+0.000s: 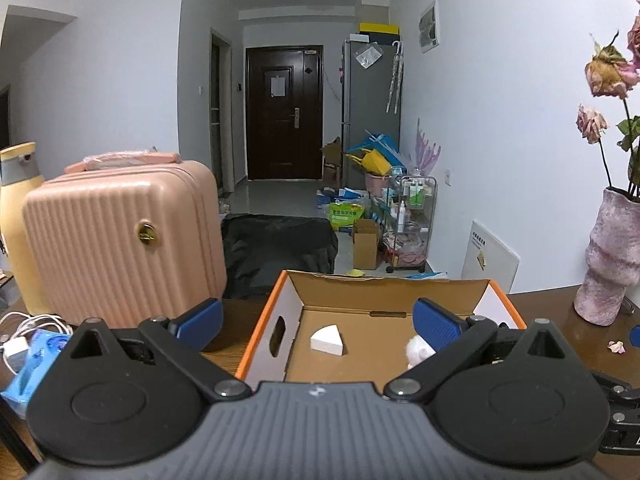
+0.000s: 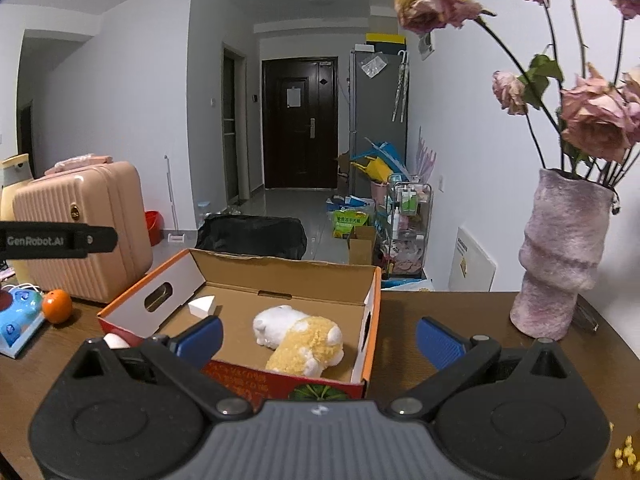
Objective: Organize soft objects
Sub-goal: 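Withdraw both tools from the box back toward the table items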
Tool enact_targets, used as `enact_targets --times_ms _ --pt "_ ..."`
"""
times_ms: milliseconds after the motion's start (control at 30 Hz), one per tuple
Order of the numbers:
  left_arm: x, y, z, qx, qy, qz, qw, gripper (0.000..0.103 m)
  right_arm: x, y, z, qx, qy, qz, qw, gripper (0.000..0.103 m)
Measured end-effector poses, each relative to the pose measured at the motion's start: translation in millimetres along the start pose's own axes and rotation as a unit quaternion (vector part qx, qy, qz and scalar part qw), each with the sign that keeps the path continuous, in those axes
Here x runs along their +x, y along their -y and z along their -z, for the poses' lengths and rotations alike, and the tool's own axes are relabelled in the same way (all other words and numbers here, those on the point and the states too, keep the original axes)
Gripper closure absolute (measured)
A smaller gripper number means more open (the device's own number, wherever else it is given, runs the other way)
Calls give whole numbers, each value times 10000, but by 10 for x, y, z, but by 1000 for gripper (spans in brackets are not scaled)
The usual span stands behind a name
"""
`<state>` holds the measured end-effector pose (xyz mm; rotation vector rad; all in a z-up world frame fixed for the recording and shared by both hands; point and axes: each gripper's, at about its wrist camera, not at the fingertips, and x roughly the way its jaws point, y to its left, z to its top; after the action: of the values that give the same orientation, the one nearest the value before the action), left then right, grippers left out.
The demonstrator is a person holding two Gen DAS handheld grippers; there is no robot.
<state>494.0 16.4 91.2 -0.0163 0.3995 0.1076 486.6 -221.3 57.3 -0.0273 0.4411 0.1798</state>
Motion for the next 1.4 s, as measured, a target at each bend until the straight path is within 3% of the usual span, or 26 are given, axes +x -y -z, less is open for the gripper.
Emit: enact_targets --times_ms 400,1400 --pt "-532 -5 92 137 -45 -79 9999 0 -450 -63 188 -19 -15 -20 10000 0" --pt "-1677 -280 946 261 -472 -77 9985 0 -1455 -171 1019 -166 -342 29 9993 0"
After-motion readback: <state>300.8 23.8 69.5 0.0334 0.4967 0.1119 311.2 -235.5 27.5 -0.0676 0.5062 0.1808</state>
